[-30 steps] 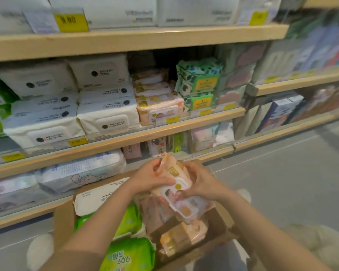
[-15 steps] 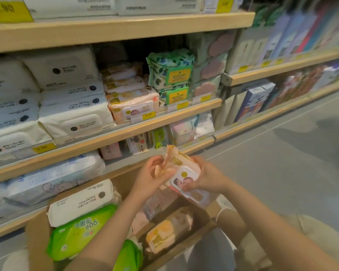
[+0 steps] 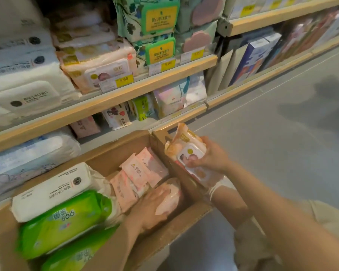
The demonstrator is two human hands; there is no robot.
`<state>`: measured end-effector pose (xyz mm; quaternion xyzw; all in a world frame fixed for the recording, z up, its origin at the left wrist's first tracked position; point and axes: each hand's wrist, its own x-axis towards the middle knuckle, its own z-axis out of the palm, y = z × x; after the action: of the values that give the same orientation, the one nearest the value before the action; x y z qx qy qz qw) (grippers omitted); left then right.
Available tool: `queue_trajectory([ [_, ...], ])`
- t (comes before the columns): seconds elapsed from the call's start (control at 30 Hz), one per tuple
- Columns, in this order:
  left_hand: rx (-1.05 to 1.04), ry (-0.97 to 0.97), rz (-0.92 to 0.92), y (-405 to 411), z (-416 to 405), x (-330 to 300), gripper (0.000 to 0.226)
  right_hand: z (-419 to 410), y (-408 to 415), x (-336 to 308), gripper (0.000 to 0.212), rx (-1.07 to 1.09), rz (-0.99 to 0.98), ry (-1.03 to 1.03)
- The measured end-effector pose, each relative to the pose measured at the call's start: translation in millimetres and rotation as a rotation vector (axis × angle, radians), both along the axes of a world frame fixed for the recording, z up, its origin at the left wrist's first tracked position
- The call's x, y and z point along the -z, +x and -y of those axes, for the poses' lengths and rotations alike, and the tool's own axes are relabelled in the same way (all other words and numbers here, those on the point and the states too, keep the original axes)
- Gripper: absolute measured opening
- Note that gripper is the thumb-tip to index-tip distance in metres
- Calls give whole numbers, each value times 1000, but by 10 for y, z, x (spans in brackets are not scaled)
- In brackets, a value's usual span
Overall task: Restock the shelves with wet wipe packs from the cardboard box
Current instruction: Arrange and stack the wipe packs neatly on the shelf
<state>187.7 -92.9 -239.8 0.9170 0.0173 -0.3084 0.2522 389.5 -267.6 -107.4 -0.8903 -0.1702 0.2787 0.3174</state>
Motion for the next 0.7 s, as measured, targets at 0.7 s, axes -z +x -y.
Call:
queue_trajectory([
  [0.7, -256, 2, 126, 257, -718, -964, 85, -219, 238, -593, 84, -107, -51, 80],
])
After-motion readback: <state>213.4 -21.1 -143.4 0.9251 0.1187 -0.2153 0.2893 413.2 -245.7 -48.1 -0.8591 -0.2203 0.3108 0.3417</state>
